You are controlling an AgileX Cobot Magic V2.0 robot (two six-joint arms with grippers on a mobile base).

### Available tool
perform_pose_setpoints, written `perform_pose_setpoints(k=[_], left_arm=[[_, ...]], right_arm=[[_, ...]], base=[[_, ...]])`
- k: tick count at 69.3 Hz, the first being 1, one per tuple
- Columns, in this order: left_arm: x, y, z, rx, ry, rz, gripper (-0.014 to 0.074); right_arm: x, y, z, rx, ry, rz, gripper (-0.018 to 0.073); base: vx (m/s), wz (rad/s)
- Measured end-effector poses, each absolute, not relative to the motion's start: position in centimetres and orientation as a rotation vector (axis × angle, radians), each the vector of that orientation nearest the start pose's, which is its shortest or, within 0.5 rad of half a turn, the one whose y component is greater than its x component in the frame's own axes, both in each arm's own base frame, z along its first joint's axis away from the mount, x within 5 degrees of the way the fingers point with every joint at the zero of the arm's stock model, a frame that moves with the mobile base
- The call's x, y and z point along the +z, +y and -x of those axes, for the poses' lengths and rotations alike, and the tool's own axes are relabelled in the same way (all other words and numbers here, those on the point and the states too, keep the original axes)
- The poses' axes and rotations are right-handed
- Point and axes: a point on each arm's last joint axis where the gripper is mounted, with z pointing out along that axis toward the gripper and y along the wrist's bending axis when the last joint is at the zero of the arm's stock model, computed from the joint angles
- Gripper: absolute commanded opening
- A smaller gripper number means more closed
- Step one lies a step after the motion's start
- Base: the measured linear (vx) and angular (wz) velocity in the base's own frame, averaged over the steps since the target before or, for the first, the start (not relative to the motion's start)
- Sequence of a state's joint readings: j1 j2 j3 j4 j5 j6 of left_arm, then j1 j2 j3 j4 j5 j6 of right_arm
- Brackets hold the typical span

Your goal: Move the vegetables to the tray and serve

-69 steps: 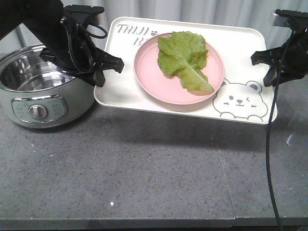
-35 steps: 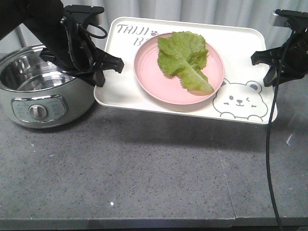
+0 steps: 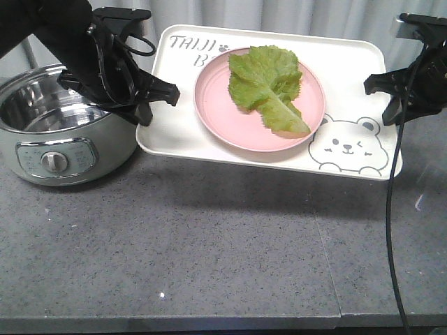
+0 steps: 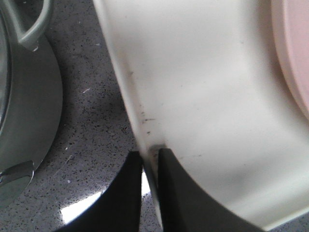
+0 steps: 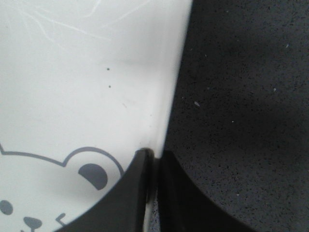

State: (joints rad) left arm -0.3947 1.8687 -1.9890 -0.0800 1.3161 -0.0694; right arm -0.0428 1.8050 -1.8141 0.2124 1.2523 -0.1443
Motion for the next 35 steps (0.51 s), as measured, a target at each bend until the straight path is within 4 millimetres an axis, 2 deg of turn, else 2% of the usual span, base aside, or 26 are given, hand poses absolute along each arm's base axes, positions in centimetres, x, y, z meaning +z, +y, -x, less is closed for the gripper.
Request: perform_pose_setpoints(k=[35], left_arm=[[37.36, -16.07, -36.75, -0.254, 2.664, -0.434, -0.0006]], right_arm=[[35.33, 0.17, -38.74, 0.238, 2.698, 0.104, -0.0006]], base=[[-0.01, -0.05]])
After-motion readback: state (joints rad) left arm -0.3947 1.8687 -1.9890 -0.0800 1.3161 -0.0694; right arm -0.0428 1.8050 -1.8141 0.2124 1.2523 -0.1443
